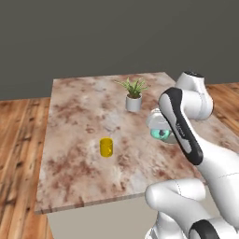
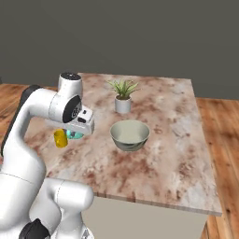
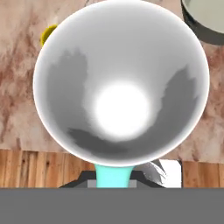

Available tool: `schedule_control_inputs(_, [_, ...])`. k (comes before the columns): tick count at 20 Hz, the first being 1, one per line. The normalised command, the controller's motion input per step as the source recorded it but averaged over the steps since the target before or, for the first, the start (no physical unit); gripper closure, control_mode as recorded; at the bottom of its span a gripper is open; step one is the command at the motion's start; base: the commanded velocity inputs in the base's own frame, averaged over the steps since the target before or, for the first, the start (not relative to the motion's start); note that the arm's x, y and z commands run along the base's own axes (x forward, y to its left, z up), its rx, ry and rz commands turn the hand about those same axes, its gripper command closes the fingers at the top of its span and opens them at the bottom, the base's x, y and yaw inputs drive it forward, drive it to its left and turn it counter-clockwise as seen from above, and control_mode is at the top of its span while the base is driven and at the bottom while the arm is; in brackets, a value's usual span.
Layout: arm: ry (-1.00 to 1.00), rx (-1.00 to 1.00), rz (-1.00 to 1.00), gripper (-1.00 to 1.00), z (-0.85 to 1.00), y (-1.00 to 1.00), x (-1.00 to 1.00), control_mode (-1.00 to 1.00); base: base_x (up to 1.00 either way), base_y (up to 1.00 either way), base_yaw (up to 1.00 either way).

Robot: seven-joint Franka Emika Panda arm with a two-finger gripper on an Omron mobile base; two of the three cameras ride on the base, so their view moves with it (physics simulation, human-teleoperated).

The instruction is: Clear the mugs and bowl far away from the sink.

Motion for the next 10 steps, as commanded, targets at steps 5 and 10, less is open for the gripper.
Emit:
schedule_control_inputs(5, [-0.01,-0.07,0.00,1.00,-0.56,-0.17,0.00,-1.00,0.00,0.00,0.00])
schedule_control_inputs(10, [0.02,-0.03,-0.05,1.00,-0.44,-0.58,0.00,-1.00,0.00,0.00,0.00])
